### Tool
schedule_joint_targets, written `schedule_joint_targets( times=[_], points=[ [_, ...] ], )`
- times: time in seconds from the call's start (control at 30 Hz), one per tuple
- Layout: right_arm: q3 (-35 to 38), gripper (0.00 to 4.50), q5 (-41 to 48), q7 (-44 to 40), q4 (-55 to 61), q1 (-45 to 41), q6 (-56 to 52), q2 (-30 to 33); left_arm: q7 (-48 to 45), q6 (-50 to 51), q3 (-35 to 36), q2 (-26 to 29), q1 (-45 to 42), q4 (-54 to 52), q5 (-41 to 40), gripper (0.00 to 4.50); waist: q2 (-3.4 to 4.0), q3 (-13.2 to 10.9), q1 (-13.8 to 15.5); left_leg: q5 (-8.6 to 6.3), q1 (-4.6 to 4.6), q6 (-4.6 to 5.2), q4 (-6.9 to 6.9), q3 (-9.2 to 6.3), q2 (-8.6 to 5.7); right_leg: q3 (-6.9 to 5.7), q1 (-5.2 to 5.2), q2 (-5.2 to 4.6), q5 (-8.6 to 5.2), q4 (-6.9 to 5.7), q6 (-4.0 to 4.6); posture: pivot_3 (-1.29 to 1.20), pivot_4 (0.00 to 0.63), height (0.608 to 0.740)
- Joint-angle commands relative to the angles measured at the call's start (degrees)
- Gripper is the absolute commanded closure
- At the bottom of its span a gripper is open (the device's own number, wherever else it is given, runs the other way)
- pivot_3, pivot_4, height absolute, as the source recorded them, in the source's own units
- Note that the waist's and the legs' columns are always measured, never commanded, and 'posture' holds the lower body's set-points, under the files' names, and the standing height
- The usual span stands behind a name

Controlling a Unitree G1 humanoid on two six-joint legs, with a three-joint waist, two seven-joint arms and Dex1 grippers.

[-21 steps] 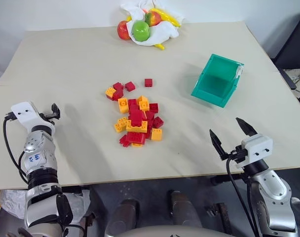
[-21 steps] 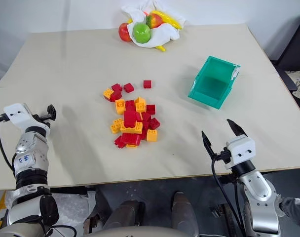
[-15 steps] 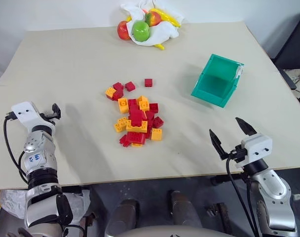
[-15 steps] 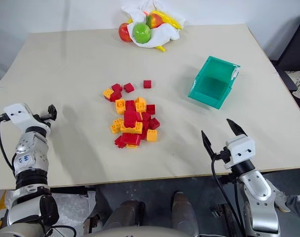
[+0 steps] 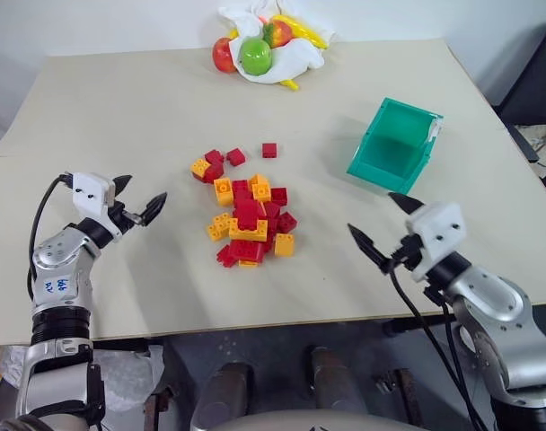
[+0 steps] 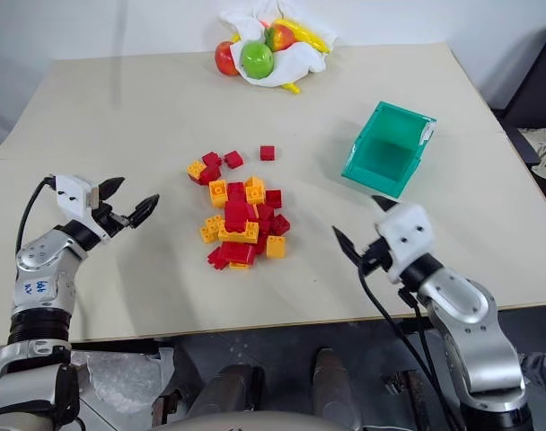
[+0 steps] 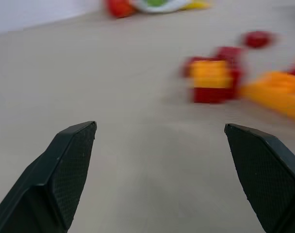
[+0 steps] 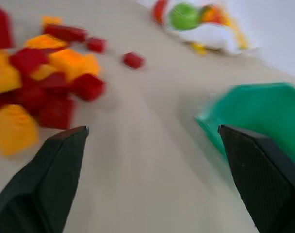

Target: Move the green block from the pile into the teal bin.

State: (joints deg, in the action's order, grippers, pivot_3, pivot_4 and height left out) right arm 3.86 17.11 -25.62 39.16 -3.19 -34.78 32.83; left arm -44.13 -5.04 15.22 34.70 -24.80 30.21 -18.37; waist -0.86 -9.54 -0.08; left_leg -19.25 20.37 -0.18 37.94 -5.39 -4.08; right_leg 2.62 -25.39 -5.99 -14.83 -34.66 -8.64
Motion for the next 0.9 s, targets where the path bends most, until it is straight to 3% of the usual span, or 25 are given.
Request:
schedule_joint_targets(
  times=[0.03, 0.17, 0.4, 0.5, 0.67, 0.8, 0.9],
  points=[
    [-2.2, 0.69, 6.4, 4.0, 6.9, -7.1, -21.6, -1.1, -16.0, -3.3, 0.3, 2.0, -0.8, 1.4, -5.3, 0.0, 0.0, 0.0, 0.0, 0.0, 0.06, 0.0, 0.0, -0.08, 0.0, -0.08, 0.0, -0.04, -0.01, 0.03, 0.01, 0.0, 0.15, 0.74],
    [-3.9, 2.06, 11.4, 7.9, 8.6, -17.4, -39.5, -7.8, -32.1, 0.0, 0.1, 2.9, -2.0, 3.4, -10.7, 0.0, 0.01, 0.0, -0.1, 0.0, 0.22, 0.0, 0.01, -0.24, -0.01, -0.23, -0.1, -0.15, -0.02, 0.06, 0.05, 0.0, 0.15, 0.74],
    [-6.6, 4.44, 15.9, 9.7, -0.4, -32.2, -51.5, -26.8, -47.8, -4.3, -2.3, 5.3, -1.9, 6.6, -11.0, 0.0, 0.04, 0.0, -0.3, 0.0, 0.32, 0.01, 0.01, -0.37, -0.09, -0.45, -0.18, -0.21, -0.03, -0.21, 0.08, 0.0, 0.15, 0.74],
    [-6.7, 4.48, 18.6, 7.8, -4.2, -35.6, -55.1, -32.9, -48.4, -5.5, -2.9, 5.5, -1.9, 6.8, -11.7, 0.0, 0.05, 0.0, -0.7, -0.01, 0.42, 0.04, 0.01, -0.38, -0.14, -0.53, -0.28, -0.26, -0.03, -0.25, 0.08, 0.0, 0.15, 0.74],
    [-9.9, 4.48, 18.0, 7.0, -13.0, -39.3, -50.8, -36.9, -48.4, -6.9, -3.1, 5.4, -2.2, 7.1, -12.1, 0.0, 0.04, 0.0, -1.4, -0.01, 0.77, 0.06, 0.11, -0.45, -0.24, -0.79, -0.62, -0.36, -0.03, -0.45, 0.08, 0.0, 0.15, 0.74],
    [-14.9, 4.48, 14.4, 7.2, -23.3, -41.5, -42.7, -39.2, -47.8, -7.6, -2.8, 4.7, -2.4, 7.0, -11.8, 0.0, 0.04, 0.0, -2.1, 0.0, 0.77, 0.05, 0.11, -0.36, -0.22, -0.82, -0.69, -0.35, -0.03, -0.48, 0.08, 0.0, 0.15, 0.74],
    [-22.1, 4.48, 8.0, 7.0, -30.4, -41.3, -33.2, -36.5, -46.7, -7.6, -2.6, 4.2, -1.7, 5.5, -12.2, 0.0, 0.03, 0.0, -3.0, 0.01, 0.8, 0.03, 0.09, -0.21, -0.25, -0.95, -1.06, -0.44, -0.07, -0.94, 0.17, 0.0, 0.15, 0.74]
  ],
)
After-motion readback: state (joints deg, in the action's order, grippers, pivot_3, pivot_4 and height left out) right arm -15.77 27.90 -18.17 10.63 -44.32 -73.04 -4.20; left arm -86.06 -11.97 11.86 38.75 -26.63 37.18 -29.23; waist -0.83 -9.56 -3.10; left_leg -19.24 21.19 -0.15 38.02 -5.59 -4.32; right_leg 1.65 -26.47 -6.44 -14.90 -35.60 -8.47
